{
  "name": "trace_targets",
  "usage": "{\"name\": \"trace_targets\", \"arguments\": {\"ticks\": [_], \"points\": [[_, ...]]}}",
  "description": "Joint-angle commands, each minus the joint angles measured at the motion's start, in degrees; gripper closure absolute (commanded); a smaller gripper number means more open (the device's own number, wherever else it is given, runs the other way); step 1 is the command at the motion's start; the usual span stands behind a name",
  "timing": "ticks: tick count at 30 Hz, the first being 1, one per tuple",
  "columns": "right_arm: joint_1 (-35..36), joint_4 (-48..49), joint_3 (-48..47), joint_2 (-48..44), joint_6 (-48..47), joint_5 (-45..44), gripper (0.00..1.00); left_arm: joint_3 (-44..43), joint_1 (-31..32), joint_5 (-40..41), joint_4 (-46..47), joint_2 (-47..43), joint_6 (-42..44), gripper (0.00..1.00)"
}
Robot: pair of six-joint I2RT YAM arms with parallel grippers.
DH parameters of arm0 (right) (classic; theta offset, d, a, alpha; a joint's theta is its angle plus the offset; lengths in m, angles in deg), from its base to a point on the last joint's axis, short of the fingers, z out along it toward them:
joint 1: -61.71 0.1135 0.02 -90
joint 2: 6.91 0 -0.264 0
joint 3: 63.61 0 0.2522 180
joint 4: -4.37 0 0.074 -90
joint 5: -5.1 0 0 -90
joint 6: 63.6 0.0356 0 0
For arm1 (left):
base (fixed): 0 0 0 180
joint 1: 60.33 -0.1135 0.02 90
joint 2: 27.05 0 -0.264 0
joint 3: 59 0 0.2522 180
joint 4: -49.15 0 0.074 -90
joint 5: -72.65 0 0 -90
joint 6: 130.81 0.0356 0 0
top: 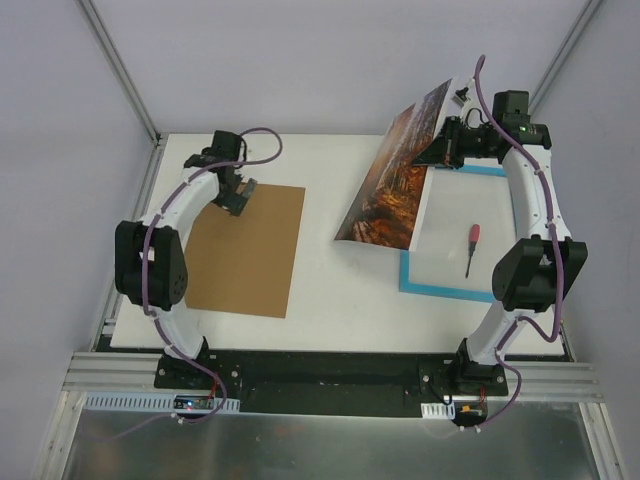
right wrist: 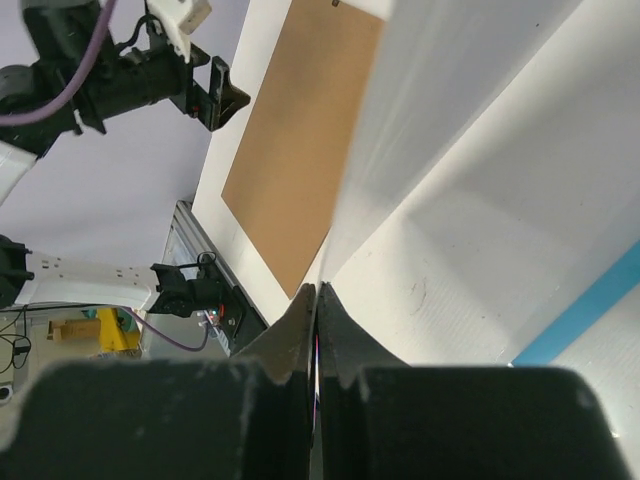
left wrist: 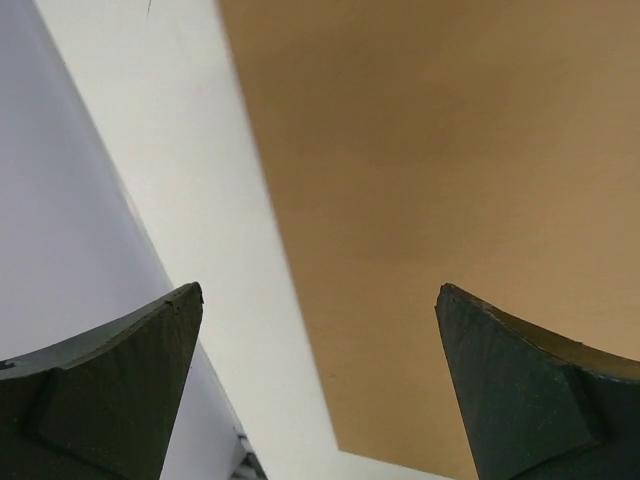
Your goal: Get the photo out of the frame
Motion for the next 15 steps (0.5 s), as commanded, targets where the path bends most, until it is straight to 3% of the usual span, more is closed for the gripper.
{"name": "trace_targets", "arguments": {"ticks": [1, 7, 15], "points": [[-0.33, -0.68, -1.94, -1.71, 1.33, 0.71, 1.00, -2.97, 9.56, -3.49, -2.22, -2.95, -3.74, 0.01], [-0.77, -0.16, -0.19, -3.64, 1.33, 0.89, 1.00, -5.69, 18.36, -2.88, -2.57, 5.40, -6.82, 0.01], [-2.00, 0.20, 2.62, -6.10, 0.37, 0.80, 1.00, -8.77, 23.47, -7.26, -2.66, 11.30, -10.33, 0.01]]}}
